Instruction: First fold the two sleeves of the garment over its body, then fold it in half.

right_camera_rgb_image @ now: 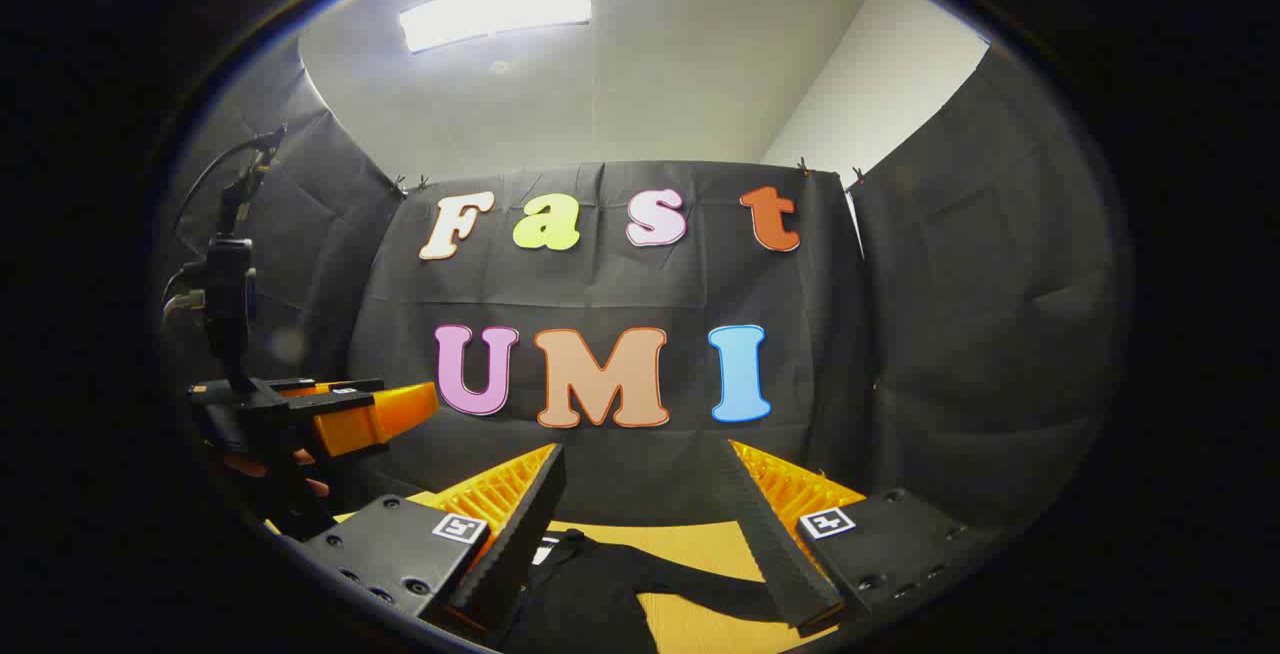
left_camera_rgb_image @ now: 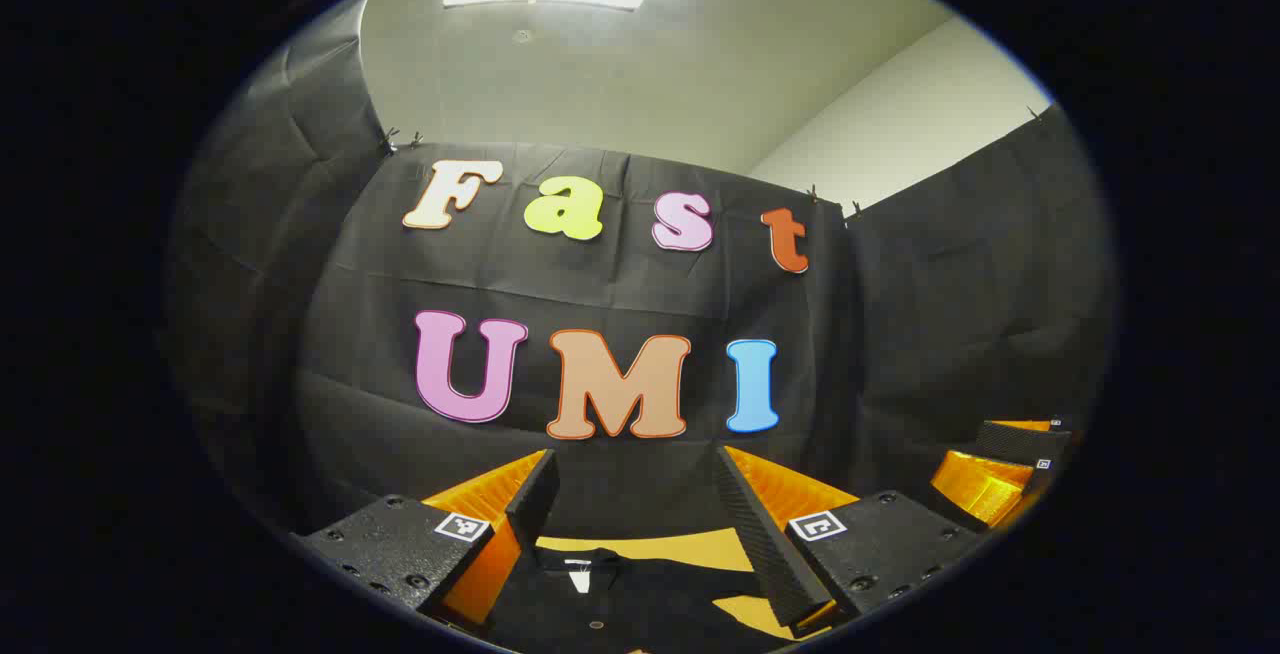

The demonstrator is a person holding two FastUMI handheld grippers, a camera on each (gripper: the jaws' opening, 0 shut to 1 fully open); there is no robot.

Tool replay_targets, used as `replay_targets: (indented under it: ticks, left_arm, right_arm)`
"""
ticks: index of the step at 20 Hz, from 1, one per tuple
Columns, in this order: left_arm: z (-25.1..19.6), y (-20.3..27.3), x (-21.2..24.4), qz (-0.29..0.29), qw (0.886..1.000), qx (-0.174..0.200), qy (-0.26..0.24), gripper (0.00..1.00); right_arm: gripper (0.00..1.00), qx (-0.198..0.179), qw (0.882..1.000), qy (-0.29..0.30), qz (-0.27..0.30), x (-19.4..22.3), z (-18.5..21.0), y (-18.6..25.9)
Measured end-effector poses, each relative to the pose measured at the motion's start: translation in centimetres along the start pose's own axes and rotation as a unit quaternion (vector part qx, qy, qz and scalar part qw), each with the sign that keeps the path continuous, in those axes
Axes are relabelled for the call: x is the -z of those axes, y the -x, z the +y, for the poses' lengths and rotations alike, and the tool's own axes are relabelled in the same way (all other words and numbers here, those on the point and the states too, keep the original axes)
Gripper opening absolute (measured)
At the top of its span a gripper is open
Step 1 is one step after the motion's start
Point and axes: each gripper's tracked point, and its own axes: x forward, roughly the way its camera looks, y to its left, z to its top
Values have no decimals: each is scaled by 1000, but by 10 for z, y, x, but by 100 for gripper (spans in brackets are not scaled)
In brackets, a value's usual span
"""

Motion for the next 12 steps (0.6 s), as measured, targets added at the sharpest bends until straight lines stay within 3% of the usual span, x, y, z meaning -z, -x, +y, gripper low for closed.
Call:
replay_targets:
  ticks: [12]
  left_arm:
    - [-3,-20,-2,7,1000,1,-2,92]
  right_arm:
    - [97,-5,1000,26,-14,-10,-1,-12]
